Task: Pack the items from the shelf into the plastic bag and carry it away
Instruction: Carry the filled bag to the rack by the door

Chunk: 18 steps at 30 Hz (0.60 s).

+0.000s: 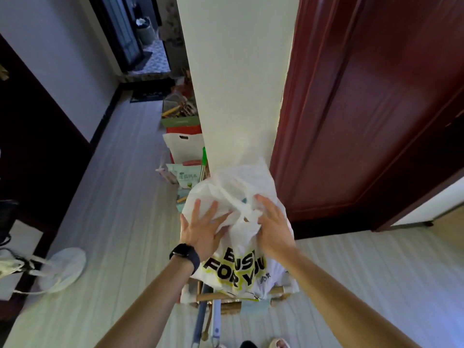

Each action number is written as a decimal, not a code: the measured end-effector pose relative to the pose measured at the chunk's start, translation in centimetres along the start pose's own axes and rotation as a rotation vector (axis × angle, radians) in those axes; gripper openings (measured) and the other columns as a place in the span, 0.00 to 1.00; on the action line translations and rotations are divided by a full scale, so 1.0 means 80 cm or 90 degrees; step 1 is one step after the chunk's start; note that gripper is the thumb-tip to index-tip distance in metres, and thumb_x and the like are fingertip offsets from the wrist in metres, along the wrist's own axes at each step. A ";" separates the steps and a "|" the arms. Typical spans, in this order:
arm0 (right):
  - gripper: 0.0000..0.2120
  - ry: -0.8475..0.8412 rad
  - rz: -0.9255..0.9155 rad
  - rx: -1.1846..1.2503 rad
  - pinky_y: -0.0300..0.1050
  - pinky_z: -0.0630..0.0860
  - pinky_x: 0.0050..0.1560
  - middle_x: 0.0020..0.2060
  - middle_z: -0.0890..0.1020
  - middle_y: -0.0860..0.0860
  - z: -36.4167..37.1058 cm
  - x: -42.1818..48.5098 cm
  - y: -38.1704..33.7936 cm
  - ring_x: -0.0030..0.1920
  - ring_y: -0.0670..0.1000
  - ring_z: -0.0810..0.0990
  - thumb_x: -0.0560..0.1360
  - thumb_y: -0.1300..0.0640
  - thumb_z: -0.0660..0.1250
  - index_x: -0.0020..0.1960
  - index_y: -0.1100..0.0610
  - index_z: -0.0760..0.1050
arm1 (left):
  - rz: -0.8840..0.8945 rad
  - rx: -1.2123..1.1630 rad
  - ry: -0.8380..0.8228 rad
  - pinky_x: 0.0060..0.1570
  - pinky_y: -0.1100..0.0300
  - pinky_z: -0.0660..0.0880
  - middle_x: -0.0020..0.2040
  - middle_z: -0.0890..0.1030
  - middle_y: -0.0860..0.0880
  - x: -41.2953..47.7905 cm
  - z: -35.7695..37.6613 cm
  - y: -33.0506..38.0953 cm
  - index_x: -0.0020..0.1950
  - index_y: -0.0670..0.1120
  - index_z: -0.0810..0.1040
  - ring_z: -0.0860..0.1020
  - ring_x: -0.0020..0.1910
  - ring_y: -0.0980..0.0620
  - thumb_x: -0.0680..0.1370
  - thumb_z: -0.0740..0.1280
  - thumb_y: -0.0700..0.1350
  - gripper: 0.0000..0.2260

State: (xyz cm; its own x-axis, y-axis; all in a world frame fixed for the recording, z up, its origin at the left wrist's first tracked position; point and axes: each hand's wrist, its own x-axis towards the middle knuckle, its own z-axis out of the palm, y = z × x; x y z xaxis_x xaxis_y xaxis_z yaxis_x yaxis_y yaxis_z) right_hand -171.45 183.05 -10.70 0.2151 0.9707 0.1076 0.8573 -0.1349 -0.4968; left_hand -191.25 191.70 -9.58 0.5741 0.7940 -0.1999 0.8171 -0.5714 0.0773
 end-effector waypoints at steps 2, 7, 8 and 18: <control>0.24 -0.107 0.052 0.028 0.54 0.64 0.72 0.76 0.63 0.51 0.025 0.005 -0.011 0.73 0.56 0.64 0.75 0.61 0.57 0.71 0.53 0.64 | -0.016 0.075 -0.038 0.69 0.27 0.46 0.80 0.48 0.57 0.004 0.000 0.009 0.77 0.65 0.52 0.36 0.78 0.42 0.80 0.43 0.62 0.24; 0.20 -0.164 0.093 0.025 0.54 0.70 0.65 0.71 0.67 0.48 0.022 0.016 -0.009 0.69 0.56 0.68 0.78 0.46 0.57 0.69 0.47 0.60 | -0.037 0.110 -0.057 0.67 0.25 0.45 0.80 0.44 0.57 -0.004 -0.007 0.021 0.79 0.60 0.51 0.37 0.78 0.45 0.80 0.56 0.52 0.28; 0.20 -0.153 0.068 -0.007 0.53 0.68 0.67 0.72 0.65 0.48 0.018 0.018 -0.009 0.71 0.55 0.66 0.77 0.45 0.58 0.67 0.46 0.61 | -0.035 0.115 -0.066 0.67 0.25 0.44 0.80 0.44 0.57 -0.005 -0.007 0.021 0.79 0.60 0.50 0.37 0.78 0.44 0.80 0.56 0.52 0.28; 0.37 -0.298 0.003 -0.043 0.55 0.57 0.76 0.80 0.44 0.46 -0.014 0.003 -0.005 0.80 0.54 0.47 0.76 0.36 0.55 0.80 0.44 0.44 | 0.026 0.089 -0.210 0.69 0.28 0.43 0.80 0.44 0.56 0.007 -0.046 0.022 0.79 0.59 0.44 0.40 0.79 0.44 0.76 0.57 0.64 0.36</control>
State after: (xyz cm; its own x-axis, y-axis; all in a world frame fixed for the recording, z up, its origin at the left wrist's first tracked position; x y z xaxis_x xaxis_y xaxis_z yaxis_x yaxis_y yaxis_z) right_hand -171.20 183.15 -9.55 -0.0009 0.9532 -0.3023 0.8889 -0.1377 -0.4370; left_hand -189.29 191.86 -5.95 0.5399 0.6733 -0.5051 0.7655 -0.6423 -0.0380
